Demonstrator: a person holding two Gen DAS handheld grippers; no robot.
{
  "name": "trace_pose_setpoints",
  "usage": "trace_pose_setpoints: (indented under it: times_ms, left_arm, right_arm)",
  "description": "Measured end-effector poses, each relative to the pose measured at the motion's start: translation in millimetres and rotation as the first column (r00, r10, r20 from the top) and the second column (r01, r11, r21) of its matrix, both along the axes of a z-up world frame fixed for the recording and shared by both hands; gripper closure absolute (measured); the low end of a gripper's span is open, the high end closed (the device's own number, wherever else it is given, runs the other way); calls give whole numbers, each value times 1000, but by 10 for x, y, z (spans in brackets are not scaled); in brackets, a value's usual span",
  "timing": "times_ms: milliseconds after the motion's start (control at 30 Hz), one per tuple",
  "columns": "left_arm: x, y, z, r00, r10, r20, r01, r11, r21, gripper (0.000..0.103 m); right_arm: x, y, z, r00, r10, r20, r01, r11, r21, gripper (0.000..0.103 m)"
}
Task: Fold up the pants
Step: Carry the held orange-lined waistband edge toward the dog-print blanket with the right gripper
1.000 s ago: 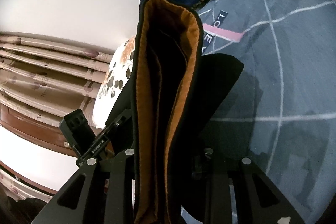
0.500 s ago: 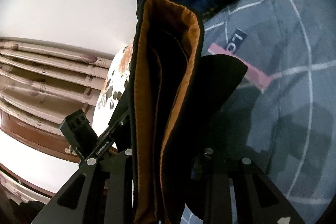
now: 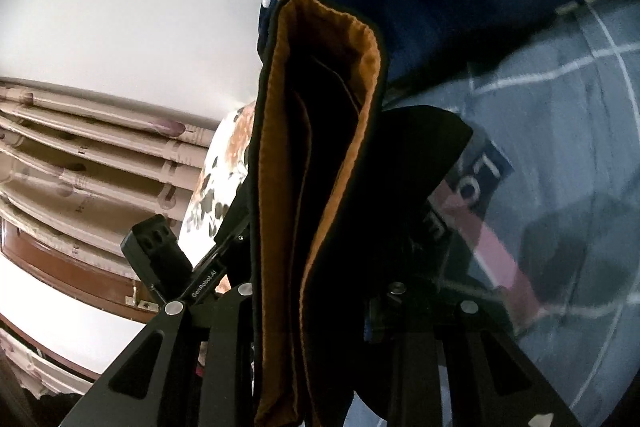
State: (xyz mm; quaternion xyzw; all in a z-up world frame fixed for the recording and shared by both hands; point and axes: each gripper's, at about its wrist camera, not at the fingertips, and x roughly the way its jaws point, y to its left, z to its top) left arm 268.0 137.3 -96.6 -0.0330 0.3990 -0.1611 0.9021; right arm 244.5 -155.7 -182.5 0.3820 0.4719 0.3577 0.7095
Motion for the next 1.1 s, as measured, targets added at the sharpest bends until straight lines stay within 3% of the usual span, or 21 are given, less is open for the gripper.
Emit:
trace_pose_setpoints:
  times_ms: [233, 600, 1100]
  left_arm:
    - [255, 68, -13, 1000, 28, 10, -28, 1000, 7, 94]
    - [362, 229, -352, 996, 79, -31, -79, 997, 4, 93]
    - [351, 290, -537, 991, 130, -24, -130, 991, 18, 79]
  right_arm:
    - [166, 37, 14, 1000, -7, 15, 7, 1000, 17, 76]
    - [175, -118, -348, 998, -52, -43, 52, 999, 10, 77]
    - [233, -34, -365, 998, -67, -3, 67, 990, -123, 77]
